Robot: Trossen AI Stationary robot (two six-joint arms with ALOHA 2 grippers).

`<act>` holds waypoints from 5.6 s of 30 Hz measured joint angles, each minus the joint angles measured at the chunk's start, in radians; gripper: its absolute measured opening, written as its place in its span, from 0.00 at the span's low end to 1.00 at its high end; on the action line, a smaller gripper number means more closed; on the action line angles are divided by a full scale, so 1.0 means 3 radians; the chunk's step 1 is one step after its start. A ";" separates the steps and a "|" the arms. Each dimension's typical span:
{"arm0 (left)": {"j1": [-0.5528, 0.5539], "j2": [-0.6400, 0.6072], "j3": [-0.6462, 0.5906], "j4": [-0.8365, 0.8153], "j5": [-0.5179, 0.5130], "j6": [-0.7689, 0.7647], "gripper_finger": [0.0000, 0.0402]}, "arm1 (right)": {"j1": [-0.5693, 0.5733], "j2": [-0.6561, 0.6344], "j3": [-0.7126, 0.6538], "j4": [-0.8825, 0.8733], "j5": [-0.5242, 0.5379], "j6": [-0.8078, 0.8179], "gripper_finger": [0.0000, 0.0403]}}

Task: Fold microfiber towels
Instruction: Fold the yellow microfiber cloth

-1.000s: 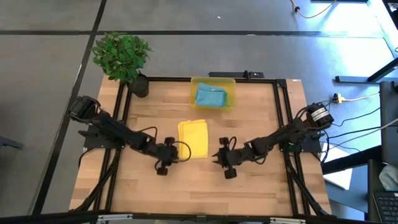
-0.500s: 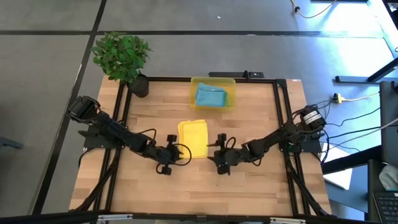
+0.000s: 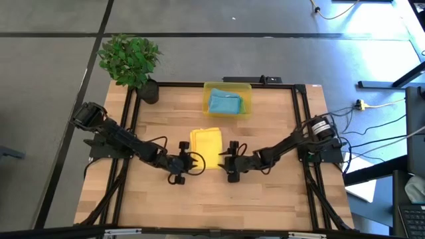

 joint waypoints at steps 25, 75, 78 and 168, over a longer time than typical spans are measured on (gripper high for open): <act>-0.0081 0.0082 0.0003 -0.0395 0.0304 0.1096 0.51 | -0.0001 0.0086 0.0000 0.0092 0.0008 0.0181 0.58; -0.0005 0.0573 -0.0014 0.0048 -0.0162 0.1335 0.00 | 0.0323 -0.0253 0.0003 0.0356 -0.0082 -0.0082 0.58; -0.0004 0.0443 -0.0022 0.0036 -0.0129 0.1235 0.00 | 0.0448 -0.0246 0.0001 0.0213 -0.0090 -0.0331 0.58; -0.0336 0.0044 -0.0378 0.1235 0.1349 -0.0264 0.00 | 0.0750 -0.0028 0.0204 0.0280 -0.0701 0.0605 0.02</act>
